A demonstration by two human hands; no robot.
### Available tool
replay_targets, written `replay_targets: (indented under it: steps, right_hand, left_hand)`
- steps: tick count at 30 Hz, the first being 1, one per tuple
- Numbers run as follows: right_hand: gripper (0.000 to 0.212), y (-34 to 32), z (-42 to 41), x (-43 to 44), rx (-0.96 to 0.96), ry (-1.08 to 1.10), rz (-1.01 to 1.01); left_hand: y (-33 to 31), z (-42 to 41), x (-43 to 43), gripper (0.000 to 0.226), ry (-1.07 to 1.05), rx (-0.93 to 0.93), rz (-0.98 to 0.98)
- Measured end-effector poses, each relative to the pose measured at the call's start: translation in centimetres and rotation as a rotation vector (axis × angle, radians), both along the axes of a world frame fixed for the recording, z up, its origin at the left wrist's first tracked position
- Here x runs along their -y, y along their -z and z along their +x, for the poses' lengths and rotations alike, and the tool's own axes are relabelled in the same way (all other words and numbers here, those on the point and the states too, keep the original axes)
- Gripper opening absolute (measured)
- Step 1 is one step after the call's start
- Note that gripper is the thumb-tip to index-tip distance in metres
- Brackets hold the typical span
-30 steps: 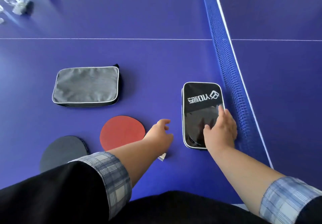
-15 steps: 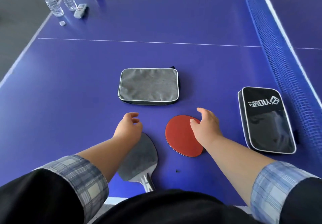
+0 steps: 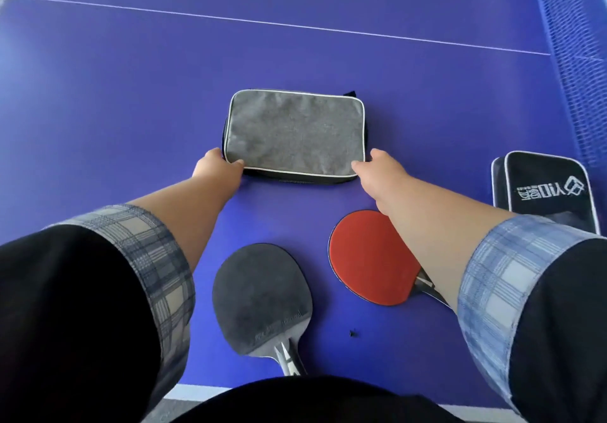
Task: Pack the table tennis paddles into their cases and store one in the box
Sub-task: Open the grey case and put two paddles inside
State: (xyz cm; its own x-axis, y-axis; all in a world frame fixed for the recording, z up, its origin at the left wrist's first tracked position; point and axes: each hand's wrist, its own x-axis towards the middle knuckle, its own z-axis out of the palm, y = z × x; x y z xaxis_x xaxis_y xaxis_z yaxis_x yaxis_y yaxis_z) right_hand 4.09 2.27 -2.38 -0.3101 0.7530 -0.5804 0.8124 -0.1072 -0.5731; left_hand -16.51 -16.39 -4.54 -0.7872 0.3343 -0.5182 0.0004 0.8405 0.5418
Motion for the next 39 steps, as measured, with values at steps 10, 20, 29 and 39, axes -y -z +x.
replay_targets:
  steps: [10,20,29,39]
  right_hand:
    - [0.042,-1.0,1.0,1.0,-0.179,0.115,0.108]
    - [0.046,-5.0,8.8,7.7,-0.131,0.137,0.141]
    - [0.043,-5.8,13.0,6.8,-0.189,0.285,0.032]
    - [0.065,-1.8,12.0,3.5,-0.233,0.286,0.012]
  left_hand:
    - [-2.2,3.3,1.6,0.036,-0.135,-0.008,0.199]
    - [-7.2,9.3,10.4,0.024,0.071,0.001,0.094]
    - [-11.0,16.7,13.5,0.046,0.363,0.258,0.029]
    - [-8.0,22.8,7.6,0.043,0.897,0.496,0.069]
